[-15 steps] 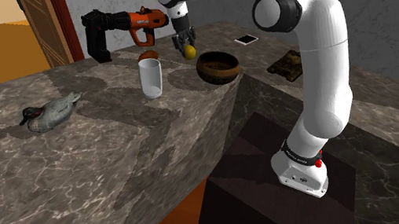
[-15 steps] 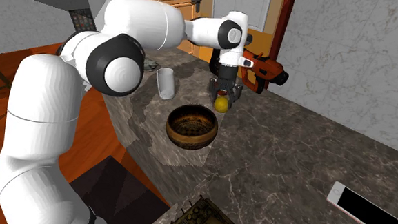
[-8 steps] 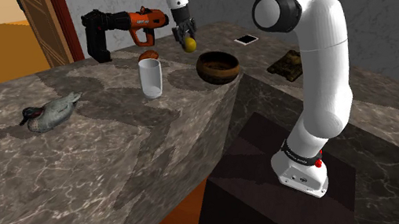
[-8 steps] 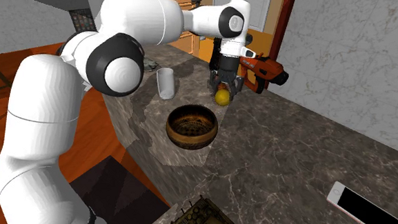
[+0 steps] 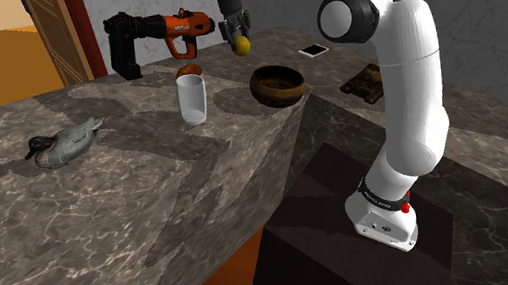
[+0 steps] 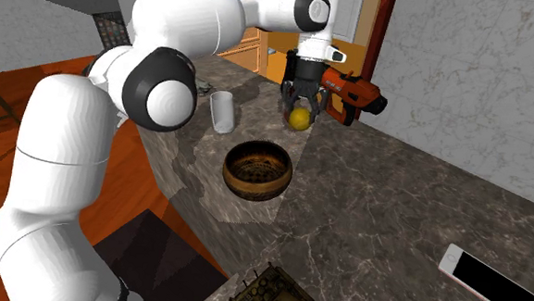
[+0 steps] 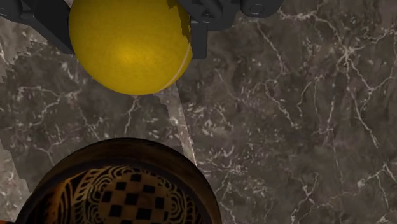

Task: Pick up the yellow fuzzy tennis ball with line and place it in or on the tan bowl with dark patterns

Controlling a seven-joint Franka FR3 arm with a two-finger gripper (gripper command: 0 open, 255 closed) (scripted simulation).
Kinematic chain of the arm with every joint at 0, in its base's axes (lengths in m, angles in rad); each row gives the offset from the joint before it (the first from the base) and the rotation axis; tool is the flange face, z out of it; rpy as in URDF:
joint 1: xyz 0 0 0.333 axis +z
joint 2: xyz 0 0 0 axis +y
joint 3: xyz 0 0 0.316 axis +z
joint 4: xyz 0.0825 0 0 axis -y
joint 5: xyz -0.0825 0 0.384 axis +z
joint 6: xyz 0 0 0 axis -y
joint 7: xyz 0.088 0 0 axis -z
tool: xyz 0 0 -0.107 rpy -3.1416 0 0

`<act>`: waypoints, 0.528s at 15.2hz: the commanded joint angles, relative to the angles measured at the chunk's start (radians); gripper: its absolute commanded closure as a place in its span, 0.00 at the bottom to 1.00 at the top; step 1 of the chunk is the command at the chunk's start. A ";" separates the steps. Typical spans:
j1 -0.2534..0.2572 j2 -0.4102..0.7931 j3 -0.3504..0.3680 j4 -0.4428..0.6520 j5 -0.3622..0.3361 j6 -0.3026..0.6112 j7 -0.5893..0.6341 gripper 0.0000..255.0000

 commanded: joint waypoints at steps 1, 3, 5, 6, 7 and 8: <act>-0.003 0.011 -0.001 0.046 0.000 -0.035 -0.006 1.00; -0.005 0.026 -0.002 0.099 0.001 -0.072 -0.011 1.00; -0.008 0.047 -0.002 0.160 0.002 -0.113 -0.016 1.00; -0.009 0.059 -0.003 0.195 0.002 -0.135 -0.019 1.00; -0.011 0.074 -0.003 0.234 0.003 -0.159 -0.023 1.00; -0.014 0.092 -0.003 0.278 0.004 -0.185 -0.026 1.00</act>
